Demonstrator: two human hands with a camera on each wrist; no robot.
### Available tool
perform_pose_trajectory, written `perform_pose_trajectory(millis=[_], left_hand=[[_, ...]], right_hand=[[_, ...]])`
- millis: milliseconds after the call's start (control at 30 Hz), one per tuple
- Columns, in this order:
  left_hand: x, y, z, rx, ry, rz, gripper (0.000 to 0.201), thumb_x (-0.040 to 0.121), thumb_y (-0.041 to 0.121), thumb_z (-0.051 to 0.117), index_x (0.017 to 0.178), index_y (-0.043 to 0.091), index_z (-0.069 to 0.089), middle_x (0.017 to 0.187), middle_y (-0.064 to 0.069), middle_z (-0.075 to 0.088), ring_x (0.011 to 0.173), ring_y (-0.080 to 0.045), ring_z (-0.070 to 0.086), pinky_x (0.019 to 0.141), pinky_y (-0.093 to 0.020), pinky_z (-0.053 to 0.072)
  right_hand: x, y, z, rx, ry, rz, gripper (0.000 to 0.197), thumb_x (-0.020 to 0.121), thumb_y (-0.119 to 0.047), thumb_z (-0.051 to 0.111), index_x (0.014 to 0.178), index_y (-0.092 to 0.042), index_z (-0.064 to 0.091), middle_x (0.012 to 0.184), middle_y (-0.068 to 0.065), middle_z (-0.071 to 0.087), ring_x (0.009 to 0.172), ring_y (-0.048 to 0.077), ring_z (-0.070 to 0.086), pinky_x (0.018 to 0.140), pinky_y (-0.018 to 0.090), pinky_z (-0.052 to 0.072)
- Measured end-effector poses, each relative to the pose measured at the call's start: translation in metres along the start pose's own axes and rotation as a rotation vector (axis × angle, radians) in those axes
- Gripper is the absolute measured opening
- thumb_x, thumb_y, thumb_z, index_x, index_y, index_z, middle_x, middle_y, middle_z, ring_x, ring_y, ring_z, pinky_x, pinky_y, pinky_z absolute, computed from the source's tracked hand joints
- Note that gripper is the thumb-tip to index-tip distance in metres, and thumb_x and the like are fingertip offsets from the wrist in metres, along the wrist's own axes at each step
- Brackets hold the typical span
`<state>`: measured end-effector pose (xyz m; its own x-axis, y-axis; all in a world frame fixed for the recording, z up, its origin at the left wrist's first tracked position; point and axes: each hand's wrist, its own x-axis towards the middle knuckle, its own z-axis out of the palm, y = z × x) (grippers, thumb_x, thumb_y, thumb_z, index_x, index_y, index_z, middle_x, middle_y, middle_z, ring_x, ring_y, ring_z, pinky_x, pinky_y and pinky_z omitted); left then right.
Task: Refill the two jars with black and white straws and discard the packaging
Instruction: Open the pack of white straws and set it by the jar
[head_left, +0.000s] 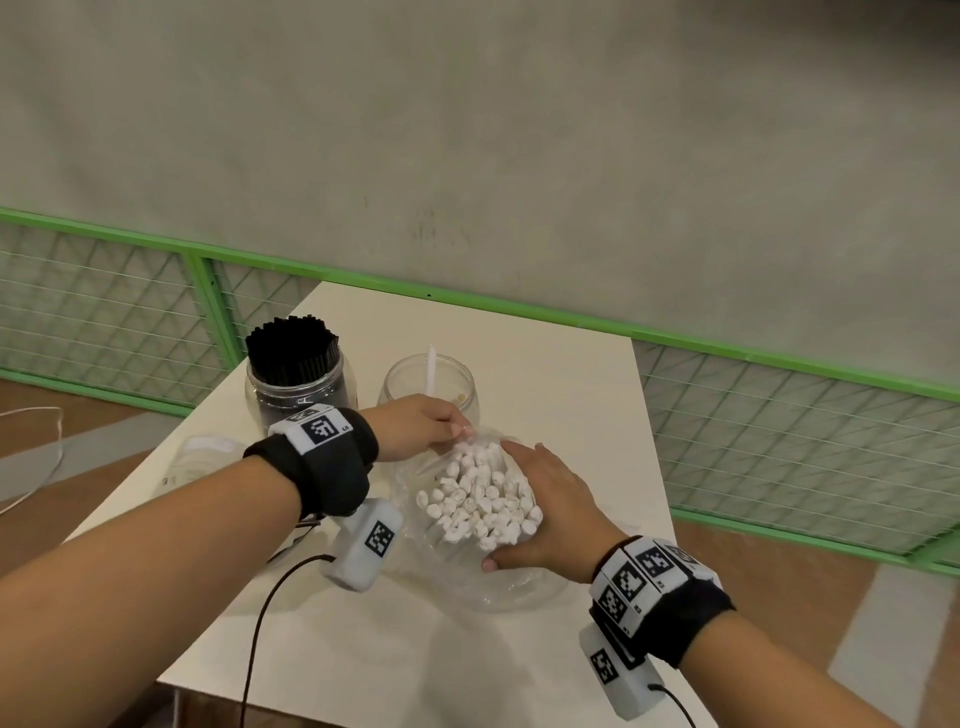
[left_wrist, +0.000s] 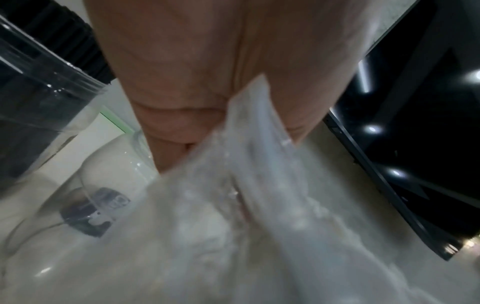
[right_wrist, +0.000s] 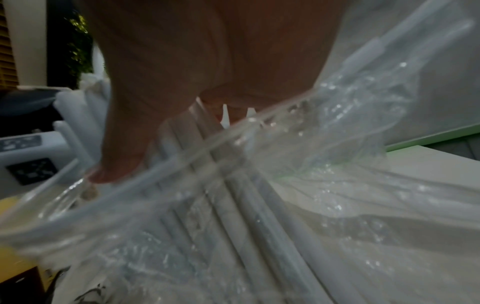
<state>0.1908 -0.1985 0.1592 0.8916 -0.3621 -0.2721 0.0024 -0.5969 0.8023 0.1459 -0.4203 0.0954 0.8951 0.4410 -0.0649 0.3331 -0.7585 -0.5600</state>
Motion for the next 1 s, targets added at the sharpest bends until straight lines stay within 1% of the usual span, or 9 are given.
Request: perform_pose_trajectory(millis=[67,200,333,433,533,633,767,900,1000], left_hand=[[0.001,-0.006,0.001,-0.003,0.013,-0.009,0.017,0.097,0.014,0.047,0.097,0.011,0.064,0.077,0.008,0.062,0.069,-0.004,0.056,0.071,-0.017,0.044],[0.0,-0.012,0.007,-0.11,-0.041,-0.021,0.01,0.094,0.02,0.054,0.091,0.018,0.063,0.069,0.008,0.057,0.061,-0.005,0.049,0.06,-0.015,0.039],[0.001,-0.024,0.009,-0.265,-0.047,-0.057,0.009,0.092,0.01,0.057,0.085,0.016,0.06,0.087,-0.005,0.063,0.076,-0.014,0.054,0.068,-0.022,0.043],[0.003,-0.034,0.011,-0.301,0.01,-0.11,0.009,0.092,0.006,0.055,0.086,0.013,0.056,0.099,-0.02,0.065,0.082,-0.021,0.053,0.068,-0.025,0.042],[0.004,-0.041,0.01,-0.118,0.083,-0.095,0.019,0.087,0.007,0.062,0.098,0.017,0.051,0.105,-0.01,0.064,0.074,-0.015,0.056,0.063,-0.021,0.045],[0.0,-0.043,0.002,0.216,0.222,0.082,0.025,0.084,0.005,0.063,0.093,0.028,0.058,0.1,0.01,0.054,0.08,-0.008,0.053,0.075,-0.02,0.04],[-0.019,-0.037,-0.007,0.583,0.075,0.073,0.028,0.096,0.032,0.041,0.111,0.037,0.064,0.119,0.011,0.059,0.11,-0.012,0.053,0.092,-0.025,0.038],[-0.036,-0.045,-0.003,0.686,-0.115,-0.067,0.041,0.098,0.044,0.022,0.129,0.047,0.049,0.14,0.013,0.048,0.128,-0.013,0.042,0.11,-0.035,0.029],[-0.053,-0.045,0.003,0.58,0.111,0.115,0.061,0.089,0.058,0.017,0.144,0.036,0.031,0.149,0.011,0.036,0.136,-0.008,0.032,0.114,-0.031,0.02]], right_hand=[[-0.003,-0.007,-0.005,0.016,-0.005,-0.022,0.124,0.048,-0.065,0.081,0.147,-0.037,0.011,0.153,-0.014,0.022,0.147,0.019,0.009,0.117,0.05,0.012],[-0.002,-0.013,-0.01,-0.028,0.022,-0.063,0.118,0.052,-0.057,0.085,0.146,-0.036,0.016,0.147,-0.016,0.028,0.142,0.014,0.018,0.115,0.047,0.016],[-0.002,-0.016,-0.015,-0.043,0.014,-0.074,0.113,0.054,-0.054,0.085,0.145,-0.035,0.021,0.133,-0.025,0.03,0.136,0.01,0.022,0.112,0.038,0.016],[-0.001,-0.018,-0.016,-0.024,-0.027,-0.064,0.105,0.055,-0.054,0.085,0.141,-0.042,0.025,0.13,-0.025,0.039,0.131,0.011,0.03,0.109,0.04,0.021],[0.003,-0.016,-0.017,0.053,-0.043,-0.075,0.093,0.052,-0.057,0.084,0.13,-0.046,0.036,0.122,-0.026,0.053,0.12,0.007,0.046,0.104,0.047,0.036],[0.005,-0.015,-0.017,0.117,-0.058,-0.084,0.088,0.052,-0.056,0.084,0.127,-0.044,0.041,0.119,-0.024,0.058,0.114,0.004,0.055,0.096,0.045,0.046],[0.004,-0.014,-0.018,0.115,-0.073,-0.057,0.088,0.052,-0.058,0.081,0.126,-0.054,0.034,0.123,-0.025,0.057,0.115,0.004,0.055,0.099,0.043,0.045],[0.005,-0.01,-0.014,0.135,-0.105,-0.011,0.078,0.054,-0.06,0.079,0.118,-0.067,0.036,0.12,-0.033,0.057,0.115,-0.002,0.054,0.1,0.041,0.045],[0.005,-0.009,-0.011,0.158,-0.101,-0.006,0.073,0.059,-0.056,0.08,0.121,-0.057,0.042,0.118,-0.033,0.058,0.113,-0.003,0.055,0.099,0.04,0.045]])
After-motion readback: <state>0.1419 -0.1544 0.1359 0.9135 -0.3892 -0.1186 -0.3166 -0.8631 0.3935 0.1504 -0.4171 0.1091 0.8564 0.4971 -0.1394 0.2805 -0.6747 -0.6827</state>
